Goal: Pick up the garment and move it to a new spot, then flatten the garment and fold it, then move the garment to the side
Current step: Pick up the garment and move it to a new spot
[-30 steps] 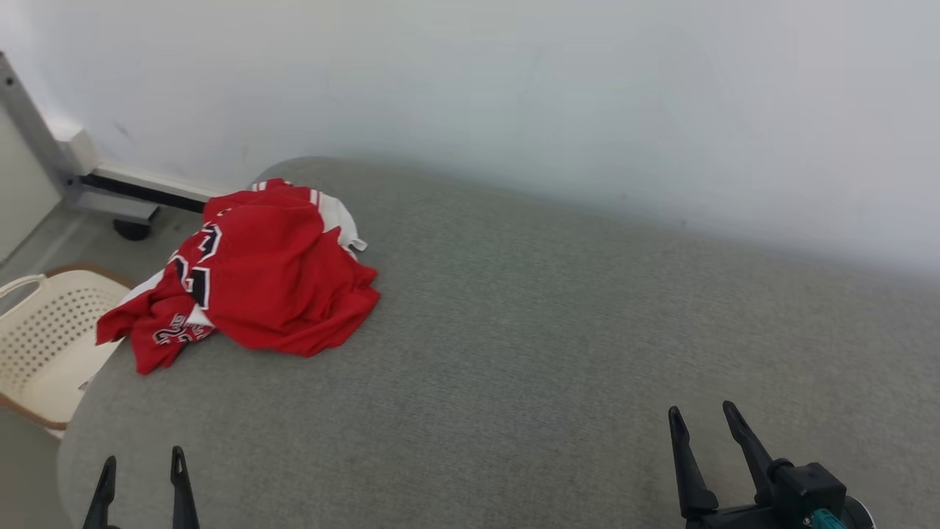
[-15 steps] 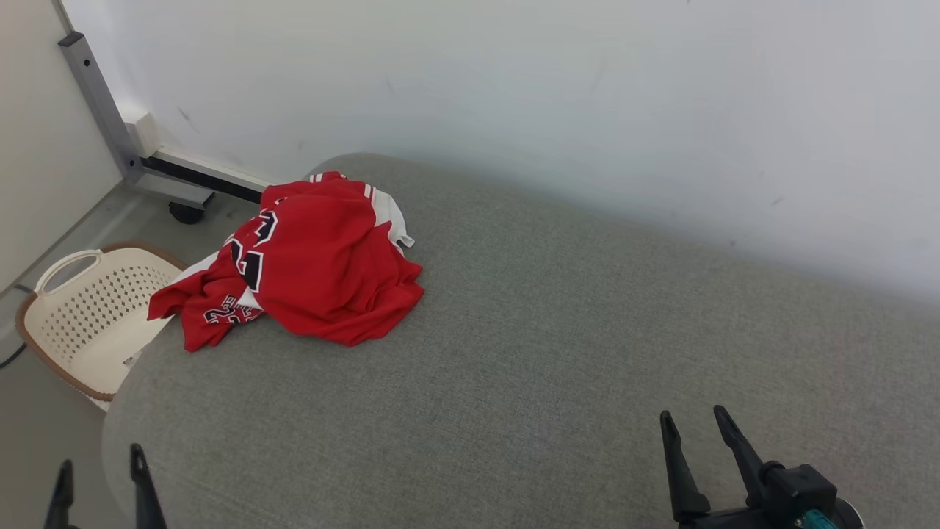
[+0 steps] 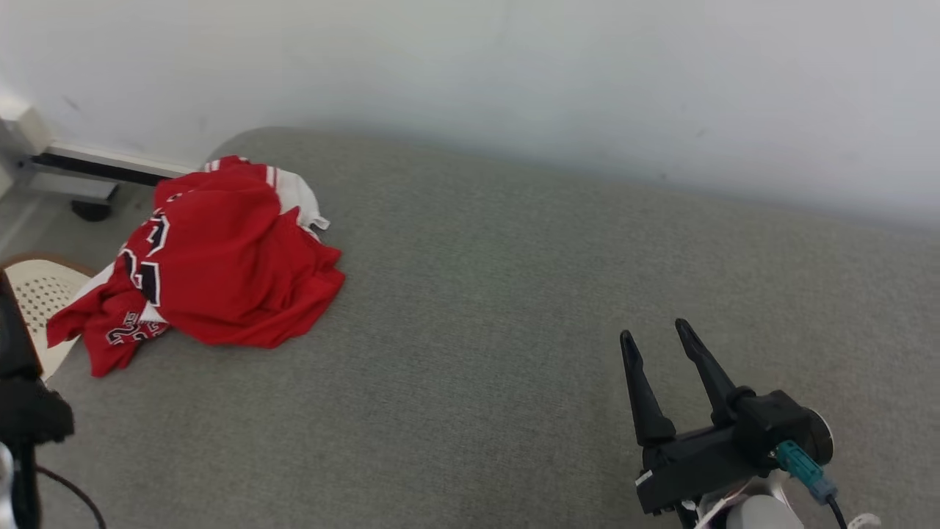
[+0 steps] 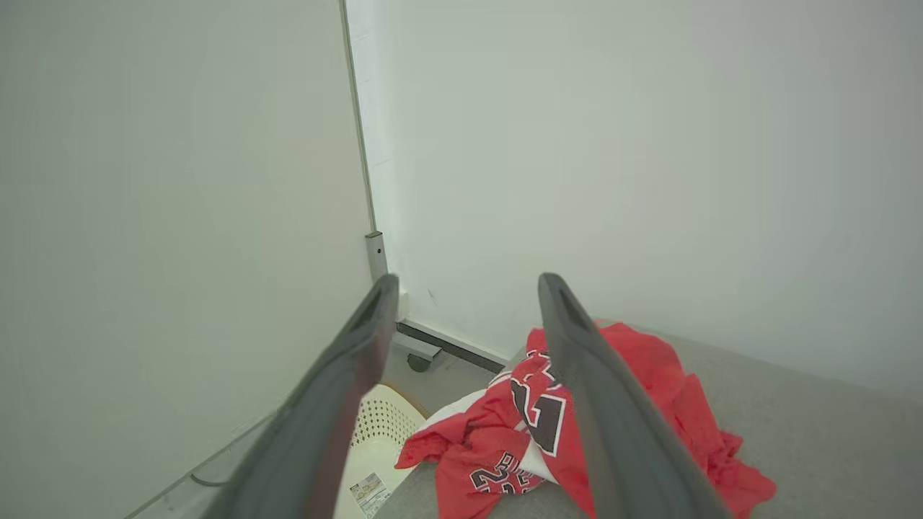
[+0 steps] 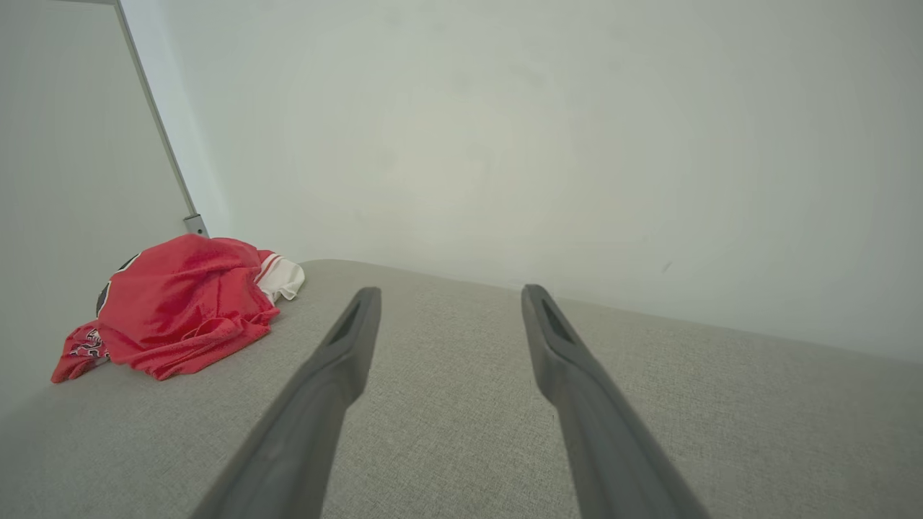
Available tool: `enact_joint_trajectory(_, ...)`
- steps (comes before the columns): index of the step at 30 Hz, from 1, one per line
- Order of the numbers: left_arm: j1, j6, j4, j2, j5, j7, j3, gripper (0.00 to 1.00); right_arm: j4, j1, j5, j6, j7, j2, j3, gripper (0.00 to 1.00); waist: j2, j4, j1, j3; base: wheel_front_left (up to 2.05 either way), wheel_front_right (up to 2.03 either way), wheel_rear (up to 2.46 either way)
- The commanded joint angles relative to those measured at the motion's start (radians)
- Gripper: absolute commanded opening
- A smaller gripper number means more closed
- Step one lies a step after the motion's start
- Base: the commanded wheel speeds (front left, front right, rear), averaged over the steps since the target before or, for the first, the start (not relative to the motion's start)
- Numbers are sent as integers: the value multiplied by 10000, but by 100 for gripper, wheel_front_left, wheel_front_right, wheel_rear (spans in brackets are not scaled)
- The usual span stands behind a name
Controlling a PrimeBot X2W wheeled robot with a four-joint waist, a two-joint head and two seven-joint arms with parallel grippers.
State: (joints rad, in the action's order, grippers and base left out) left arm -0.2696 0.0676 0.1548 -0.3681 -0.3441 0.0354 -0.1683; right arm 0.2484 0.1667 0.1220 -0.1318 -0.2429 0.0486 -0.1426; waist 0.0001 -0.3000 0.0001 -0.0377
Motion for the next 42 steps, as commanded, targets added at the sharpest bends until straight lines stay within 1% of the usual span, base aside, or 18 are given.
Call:
enact_joint_trajectory(1,-163,-60,63,-106,24,-59,-49,100,-21,116,50,21,-38,33,-63,100,-1,1027,-1,-889,0,0,0)
enact_joint_trajectory(3,-811,-219,291,-318,-224,-323,-107,100,-71,300,95,21,-53,30,-125,100,-1,1413,-1,-1156,0,0,0)
enact_joint_trajectory(6,-1584,-413,737,-815,-474,-765,-234,100,-201,557,178,21,-117,27,-409,100,-1,2039,-1,-1604,0,0,0)
enact_joint_trajectory(10,-2520,-591,1403,-1177,-911,-1206,-471,100,-276,785,292,21,-168,25,-611,100,-1,2752,-1,-2129,0,0,0)
enact_joint_trajectory(12,-2808,-694,1828,-1562,-784,-1449,-402,100,-283,880,374,21,-205,30,-661,100,-1,3055,-1,-2372,0,0,0)
enact_joint_trajectory(18,-3854,-1014,3230,-2110,-732,-1812,-116,100,-234,1131,466,21,-234,16,-705,100,-1,3671,-1,-2921,0,0,0)
enact_joint_trajectory(26,-4748,-1322,5775,-2600,-515,-2283,394,100,-420,1381,602,21,-226,17,-761,100,-1,4175,-1,-3266,0,0,0)
enact_joint_trajectory(28,-4732,-1367,6445,-2825,-217,-2476,707,100,-429,1347,603,21,-227,17,-735,100,-1,4237,-1,-3273,0,0,0)
enact_joint_trajectory(31,-4941,-1456,7413,-2840,-329,-2824,808,100,-418,1308,533,21,-228,17,-704,100,-1,4302,-1,-3270,0,0,0)
enact_joint_trajectory(34,-5149,-1501,8315,-2755,-572,-3405,760,100,-407,1309,447,21,-228,17,-637,100,-1,4320,-1,-3263,0,0,0)
enact_joint_trajectory(37,-5389,-1527,9051,-2630,-767,-3942,725,100,-398,1332,397,21,-229,17,-596,100,-1,4303,-1,-3250,0,0,0)
enact_joint_trajectory(40,-5530,-1527,9580,-2604,-825,-4241,786,100,-379,1295,347,21,-229,17,-630,100,-1,4261,-1,-3197,0,0,0)
enact_joint_trajectory(41,-5576,-1517,9691,-2613,-793,-4238,835,80,-367,1279,348,21,-229,17,-643,100,-1,4243,-1,-3171,0,0,0)
enact_joint_trajectory(42,-5634,-1531,9750,-2616,-803,-4115,832,0,-353,1264,345,21,-229,17,-644,100,-1,4221,-1,-3146,0,0,0)
